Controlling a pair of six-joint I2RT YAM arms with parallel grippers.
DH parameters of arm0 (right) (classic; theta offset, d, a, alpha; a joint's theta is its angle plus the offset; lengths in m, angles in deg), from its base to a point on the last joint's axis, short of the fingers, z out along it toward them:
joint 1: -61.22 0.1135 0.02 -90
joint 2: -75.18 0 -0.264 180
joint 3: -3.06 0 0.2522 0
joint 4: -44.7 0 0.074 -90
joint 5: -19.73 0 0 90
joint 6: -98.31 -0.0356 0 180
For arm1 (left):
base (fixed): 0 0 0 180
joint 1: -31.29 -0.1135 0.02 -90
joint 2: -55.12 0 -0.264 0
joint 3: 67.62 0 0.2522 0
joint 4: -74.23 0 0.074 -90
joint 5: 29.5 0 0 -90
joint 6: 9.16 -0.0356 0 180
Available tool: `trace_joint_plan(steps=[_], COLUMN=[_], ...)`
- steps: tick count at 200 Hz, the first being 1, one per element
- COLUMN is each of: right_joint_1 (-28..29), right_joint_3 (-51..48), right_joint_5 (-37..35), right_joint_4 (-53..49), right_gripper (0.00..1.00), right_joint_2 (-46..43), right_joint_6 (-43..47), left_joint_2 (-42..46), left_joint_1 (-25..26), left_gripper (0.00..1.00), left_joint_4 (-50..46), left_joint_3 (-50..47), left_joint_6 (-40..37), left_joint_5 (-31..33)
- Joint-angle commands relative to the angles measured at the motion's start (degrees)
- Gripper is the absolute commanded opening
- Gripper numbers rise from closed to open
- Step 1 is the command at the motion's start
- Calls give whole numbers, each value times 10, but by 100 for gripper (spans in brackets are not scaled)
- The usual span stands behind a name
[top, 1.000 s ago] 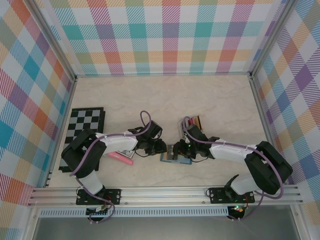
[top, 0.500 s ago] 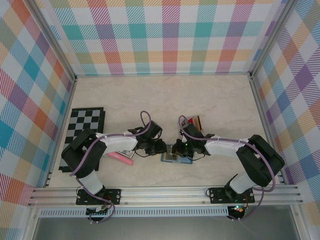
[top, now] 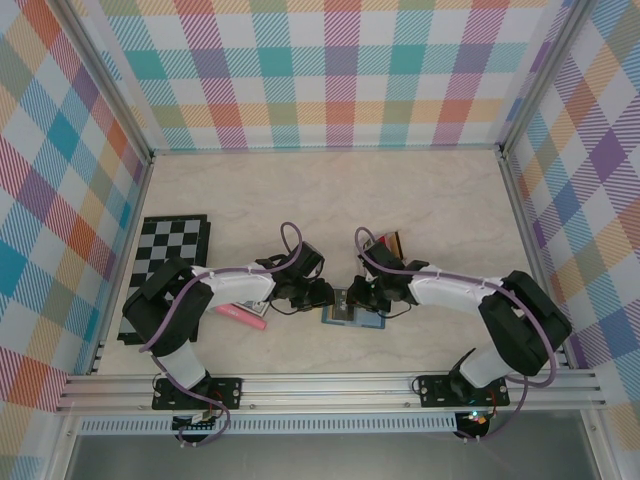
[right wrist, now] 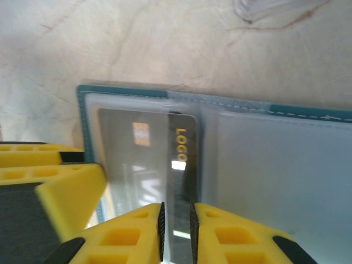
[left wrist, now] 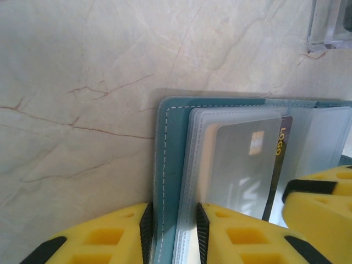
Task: Put the credit cards into the card holder
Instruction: Insert the credit card into the card slot.
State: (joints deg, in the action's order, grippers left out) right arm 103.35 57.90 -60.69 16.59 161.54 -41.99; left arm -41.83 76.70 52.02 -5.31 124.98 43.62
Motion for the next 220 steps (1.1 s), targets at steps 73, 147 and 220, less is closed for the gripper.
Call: trace_joint_plan(steps=[73, 147, 220], right_joint_1=[17, 13, -9], right_joint_3=[21, 9, -14], right_joint_5=[52, 65, 86], right_joint_4=[63, 97, 101], right_gripper=[13, 15, 16], right_joint_2=[49, 34, 13], right_joint_6=[-10, -65, -116], left_joint_2=[-6, 13, 46], left_joint_1=[10, 10, 11], left_gripper=[27, 29, 34], left_joint_4=[-25, -24, 2], left_joint_3=[-12, -25, -58], left_joint_6=[6, 14, 42], left_joint_5=[5, 22, 33])
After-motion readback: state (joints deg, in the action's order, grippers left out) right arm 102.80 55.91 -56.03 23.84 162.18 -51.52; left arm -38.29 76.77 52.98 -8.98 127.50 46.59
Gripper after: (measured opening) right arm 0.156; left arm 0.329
